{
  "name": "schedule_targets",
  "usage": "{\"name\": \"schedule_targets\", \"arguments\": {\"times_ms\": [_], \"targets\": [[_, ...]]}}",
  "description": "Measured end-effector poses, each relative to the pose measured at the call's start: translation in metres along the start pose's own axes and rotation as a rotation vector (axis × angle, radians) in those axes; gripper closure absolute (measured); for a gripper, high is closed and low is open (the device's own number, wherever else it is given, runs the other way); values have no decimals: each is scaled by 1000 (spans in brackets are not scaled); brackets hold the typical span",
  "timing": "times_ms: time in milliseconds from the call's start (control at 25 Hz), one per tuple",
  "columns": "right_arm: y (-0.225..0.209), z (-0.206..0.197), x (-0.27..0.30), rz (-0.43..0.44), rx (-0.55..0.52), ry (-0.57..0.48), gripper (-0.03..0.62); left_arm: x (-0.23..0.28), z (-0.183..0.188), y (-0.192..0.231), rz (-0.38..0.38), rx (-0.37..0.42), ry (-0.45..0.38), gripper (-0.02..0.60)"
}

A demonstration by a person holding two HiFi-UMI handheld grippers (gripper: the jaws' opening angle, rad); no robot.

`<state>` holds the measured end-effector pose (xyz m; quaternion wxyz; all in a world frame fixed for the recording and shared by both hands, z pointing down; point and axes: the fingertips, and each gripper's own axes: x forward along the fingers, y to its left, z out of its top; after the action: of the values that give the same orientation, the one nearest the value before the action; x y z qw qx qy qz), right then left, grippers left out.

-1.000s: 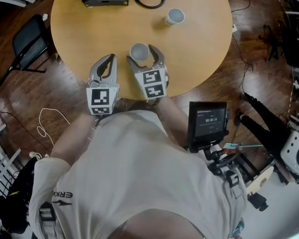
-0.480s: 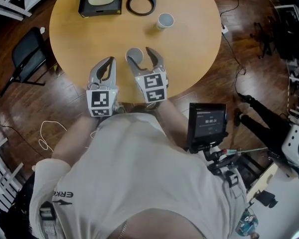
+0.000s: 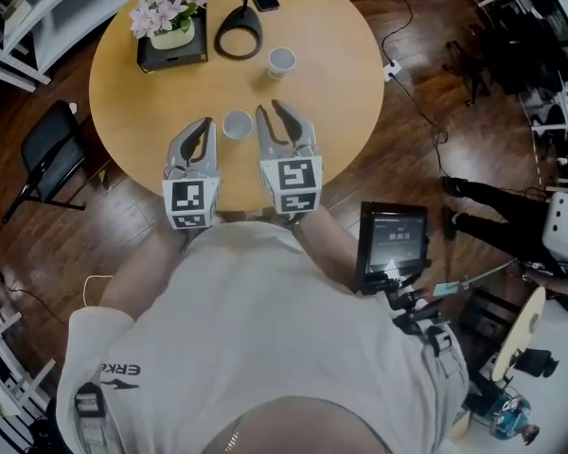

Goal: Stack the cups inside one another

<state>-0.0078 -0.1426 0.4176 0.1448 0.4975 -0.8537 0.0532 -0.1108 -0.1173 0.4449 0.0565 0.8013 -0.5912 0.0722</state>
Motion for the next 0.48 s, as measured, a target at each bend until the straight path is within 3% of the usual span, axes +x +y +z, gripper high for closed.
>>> {"name": "schedule_targets", "arguments": {"times_ms": [280, 480], "targets": [[-14, 25, -35, -109, -11, -68, 578, -6, 24, -7, -36, 17, -71, 580], [-17, 28, -51, -161, -14, -65, 580, -10, 36, -14, -82, 29, -99, 580]]}}
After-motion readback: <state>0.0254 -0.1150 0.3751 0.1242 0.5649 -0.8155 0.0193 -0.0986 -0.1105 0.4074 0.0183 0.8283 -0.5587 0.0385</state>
